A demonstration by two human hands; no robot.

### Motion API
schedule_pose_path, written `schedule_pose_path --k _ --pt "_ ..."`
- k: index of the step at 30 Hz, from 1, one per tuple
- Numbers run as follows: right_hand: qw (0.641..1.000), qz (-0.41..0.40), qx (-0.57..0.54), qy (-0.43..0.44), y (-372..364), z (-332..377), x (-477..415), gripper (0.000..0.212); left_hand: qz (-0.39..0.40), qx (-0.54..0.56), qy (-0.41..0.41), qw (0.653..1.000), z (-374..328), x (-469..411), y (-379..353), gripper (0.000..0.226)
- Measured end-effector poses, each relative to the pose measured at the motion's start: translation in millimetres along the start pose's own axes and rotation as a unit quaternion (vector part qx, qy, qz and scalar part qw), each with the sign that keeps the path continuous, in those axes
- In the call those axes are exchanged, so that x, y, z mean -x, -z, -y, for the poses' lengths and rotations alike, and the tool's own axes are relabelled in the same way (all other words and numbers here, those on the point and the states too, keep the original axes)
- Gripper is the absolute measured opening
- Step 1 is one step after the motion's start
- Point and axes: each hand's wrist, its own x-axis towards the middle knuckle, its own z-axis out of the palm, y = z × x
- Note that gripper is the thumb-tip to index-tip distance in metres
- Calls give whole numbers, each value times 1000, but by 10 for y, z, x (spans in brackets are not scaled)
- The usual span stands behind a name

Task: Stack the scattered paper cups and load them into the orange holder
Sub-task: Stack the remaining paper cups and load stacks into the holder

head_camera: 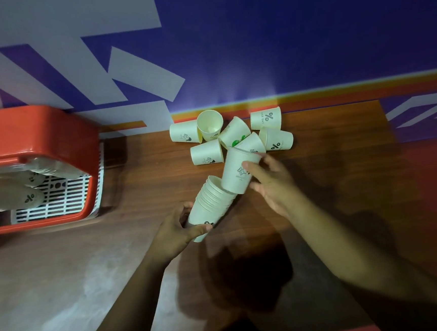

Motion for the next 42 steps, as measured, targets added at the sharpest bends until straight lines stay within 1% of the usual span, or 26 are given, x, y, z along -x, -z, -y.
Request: schedule_pose_path --k 3,4,6,8,10,13,16,18,20,22,24,26,28,30,32,34,36,38,40,42 --pt "1000 -10 16 15 -135 -68 47 60 12 4 -11 1000 -31 -19 10 53" --pt "1000 -11 19 20 -161 -89 59 61 16 8 -14 1000 -41 -23 20 53" --pt "999 -8 39 33 -227 -110 97 51 19 20 -18 999 -54 -28 45 52" --pt "993 16 102 55 -313 -137 134 35 11 35 -22 999 -63 -27 70 53" --pt "983 52 166 62 -400 -177 169 33 -2 55 -24 998 -57 -33 104 54" --pt "980 66 183 35 -497 -238 182 40 -25 72 -26 997 -24 -53 170 55" --pt "983 60 170 -28 -535 -263 137 40 -39 74 -24 996 1 -46 227 53" --pt "979 28 201 -29 -500 -247 16 49 -45 75 -22 996 28 -29 275 51" --pt "967 -52 248 7 -404 -189 -178 57 -55 84 -16 995 67 -7 333 52" --pt "940 -146 305 57 -253 -84 -401 60 -63 88 -10 994 86 30 384 53" --pt "901 -216 366 88 -72 12 -632 59 -72 89 -7 993 109 56 423 53" --pt "873 -242 414 84 62 52 -815 57 -79 91 -4 993 129 84 454 51" --pt "851 -240 462 69 121 45 -925 55 -83 88 -1 993 146 105 478 50" --pt "840 -233 487 55 117 16 -960 53 -85 85 1 993 162 116 501 51" --pt "835 -230 497 44 93 -3 -937 46 -80 85 0 993 174 115 528 51" --pt "837 -224 497 39 99 -38 -881 31 -75 78 -4 994 171 110 544 54" --pt "866 -214 451 27 107 -80 -795 20 -76 73 -7 994 156 98 549 54" --pt "894 -201 401 17 97 -99 -659 18 -75 65 -6 995 142 78 540 53" --pt "910 -188 368 24 83 -82 -493 21 -66 56 -4 996 139 56 523 53" --pt "929 -179 322 31 75 -17 -307 18 -55 35 -4 998 135 29 498 51"
